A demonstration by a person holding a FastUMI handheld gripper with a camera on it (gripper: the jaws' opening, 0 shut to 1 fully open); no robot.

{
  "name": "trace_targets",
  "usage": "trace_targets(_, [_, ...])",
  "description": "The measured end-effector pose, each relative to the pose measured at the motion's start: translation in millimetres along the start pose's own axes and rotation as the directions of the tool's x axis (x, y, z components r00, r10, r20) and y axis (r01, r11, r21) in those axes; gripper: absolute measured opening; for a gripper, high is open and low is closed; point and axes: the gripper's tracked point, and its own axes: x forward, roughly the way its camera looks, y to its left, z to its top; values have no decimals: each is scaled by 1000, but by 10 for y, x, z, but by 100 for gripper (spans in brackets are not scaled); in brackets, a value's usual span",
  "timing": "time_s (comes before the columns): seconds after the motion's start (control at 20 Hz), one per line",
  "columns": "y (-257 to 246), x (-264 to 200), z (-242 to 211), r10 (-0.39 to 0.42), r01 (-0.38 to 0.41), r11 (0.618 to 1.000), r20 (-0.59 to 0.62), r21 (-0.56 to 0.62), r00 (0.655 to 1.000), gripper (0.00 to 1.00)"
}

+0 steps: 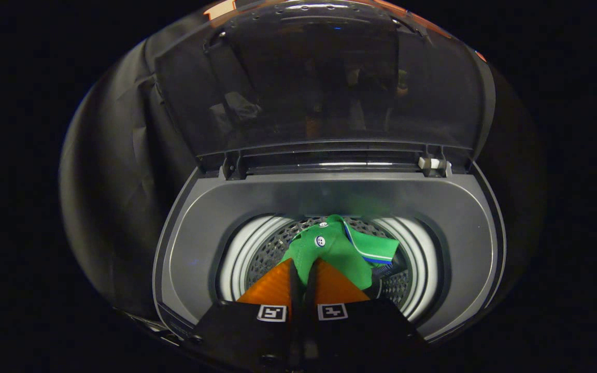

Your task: Put the clothes into the washing machine and then close the washing machine lid.

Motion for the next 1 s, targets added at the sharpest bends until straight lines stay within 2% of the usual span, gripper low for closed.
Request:
trace_targets(0.1, [-31, -13, 11, -6, 6, 1000, 5, 11, 1000, 9])
trace_targets(0.15, [-66, -27, -12, -17, 17, 1000, -4, 11, 1000, 12])
trace_targets(0.4, [-167, -137, 33, -52, 52, 999, 22, 0, 998, 99])
trace_targets(0.65, [-202, -208, -2, -67, 65, 997, 28, 40, 997, 99])
trace_targets(1.0, [-100, -419, 63, -44, 40, 998, 81, 40, 996, 99])
